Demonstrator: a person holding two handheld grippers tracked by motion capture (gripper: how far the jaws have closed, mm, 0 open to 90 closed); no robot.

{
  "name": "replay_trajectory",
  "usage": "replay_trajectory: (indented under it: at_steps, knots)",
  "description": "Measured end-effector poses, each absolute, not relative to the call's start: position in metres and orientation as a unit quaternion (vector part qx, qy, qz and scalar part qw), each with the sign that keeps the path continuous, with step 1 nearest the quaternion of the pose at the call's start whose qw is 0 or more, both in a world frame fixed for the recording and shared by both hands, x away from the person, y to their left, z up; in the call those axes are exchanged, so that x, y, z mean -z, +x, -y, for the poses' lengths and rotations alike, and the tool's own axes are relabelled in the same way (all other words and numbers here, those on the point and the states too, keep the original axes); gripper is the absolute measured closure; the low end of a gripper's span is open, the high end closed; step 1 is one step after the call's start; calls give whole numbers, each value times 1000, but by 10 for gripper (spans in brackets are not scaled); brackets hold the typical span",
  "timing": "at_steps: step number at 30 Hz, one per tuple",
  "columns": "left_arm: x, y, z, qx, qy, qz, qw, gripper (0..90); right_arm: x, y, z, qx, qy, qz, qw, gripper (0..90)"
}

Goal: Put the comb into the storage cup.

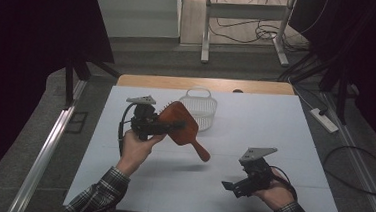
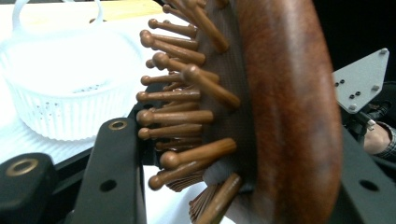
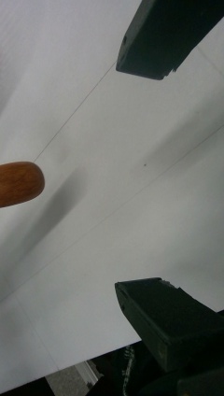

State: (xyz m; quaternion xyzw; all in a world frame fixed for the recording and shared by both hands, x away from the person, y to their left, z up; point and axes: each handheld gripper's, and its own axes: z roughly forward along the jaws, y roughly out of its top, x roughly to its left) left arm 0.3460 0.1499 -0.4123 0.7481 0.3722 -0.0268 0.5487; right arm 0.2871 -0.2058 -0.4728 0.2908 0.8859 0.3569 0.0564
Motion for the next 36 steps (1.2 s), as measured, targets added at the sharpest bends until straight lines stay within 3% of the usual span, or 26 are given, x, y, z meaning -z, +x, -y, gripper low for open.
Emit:
replay_trajectory:
  at_steps: [36]
  knots:
    - [384,380,-163,18,736,-392,552,507,470,273,262,-331,379,-858,108,0]
